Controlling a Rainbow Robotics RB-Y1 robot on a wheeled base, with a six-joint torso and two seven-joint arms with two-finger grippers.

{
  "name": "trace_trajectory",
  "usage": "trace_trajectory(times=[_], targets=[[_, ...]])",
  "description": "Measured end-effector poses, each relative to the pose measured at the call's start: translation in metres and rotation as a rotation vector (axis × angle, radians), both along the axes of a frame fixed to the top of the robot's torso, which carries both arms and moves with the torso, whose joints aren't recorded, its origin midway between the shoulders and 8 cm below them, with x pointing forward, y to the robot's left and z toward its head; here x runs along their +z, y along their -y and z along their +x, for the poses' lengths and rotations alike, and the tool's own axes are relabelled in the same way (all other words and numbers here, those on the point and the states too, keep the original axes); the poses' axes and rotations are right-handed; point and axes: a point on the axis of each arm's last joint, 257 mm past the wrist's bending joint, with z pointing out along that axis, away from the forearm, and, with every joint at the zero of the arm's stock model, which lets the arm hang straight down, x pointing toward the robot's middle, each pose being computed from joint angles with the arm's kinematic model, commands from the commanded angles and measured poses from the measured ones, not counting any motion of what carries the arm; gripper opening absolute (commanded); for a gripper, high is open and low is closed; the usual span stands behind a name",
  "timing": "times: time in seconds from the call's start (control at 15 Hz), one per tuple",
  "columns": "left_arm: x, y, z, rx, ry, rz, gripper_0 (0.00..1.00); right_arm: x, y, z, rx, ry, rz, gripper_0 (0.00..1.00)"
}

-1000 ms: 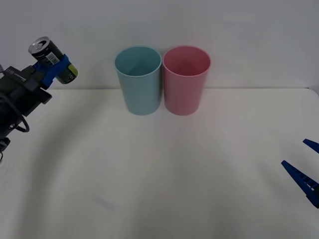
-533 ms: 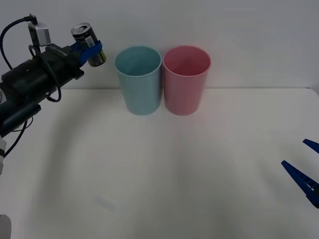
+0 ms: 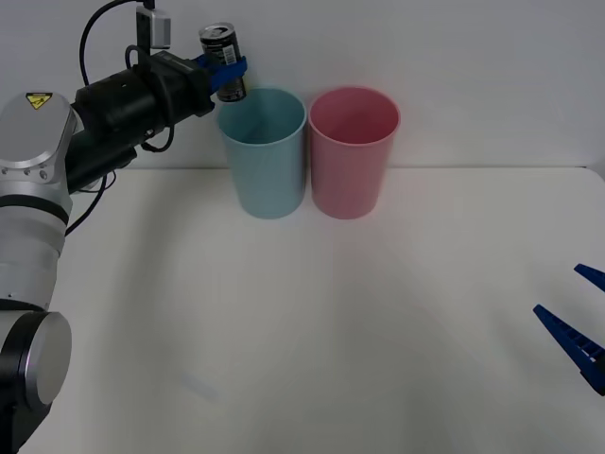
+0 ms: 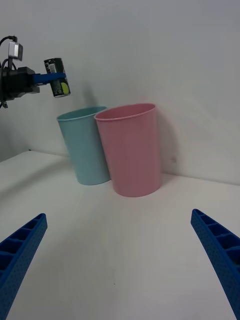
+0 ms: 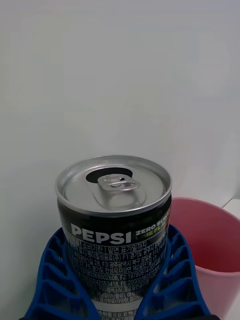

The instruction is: Grasp the object on the table and drop it into the matching bin: aluminum can to the light blue bin, PET bottle to the pink bin.

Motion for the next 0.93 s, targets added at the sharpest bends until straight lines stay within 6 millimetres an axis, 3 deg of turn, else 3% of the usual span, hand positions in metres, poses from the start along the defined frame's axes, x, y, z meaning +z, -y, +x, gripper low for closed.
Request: trace_trajectory(times=[0.4,0.47,0.53,0.6,0.93], targets=[[0.001,0.019,0.011,0.026,0.009,0.024,0.09,0.0,0.0,0.0,0.0,0.0,0.0,1.0],[0.0,0.019,0.012,0.028,0.01,0.026,0.16,0.0,0.0,0.0,0.0,0.0,0.0,1.0],[0.0,0.02,0.012,0.027,0.011,0.028,0.67,0.0,0.0,0.0,0.0,0.0,0.0,1.0],[0.0,0.019,0.012,0.029,0.012,0.028,1.0,0.0,0.0,0.0,0.0,0.0,0.0,1.0],[0.0,0.019,0.012,0.03,0.017,0.026,1.0,0.0,0.0,0.0,0.0,0.0,0.0,1.0]])
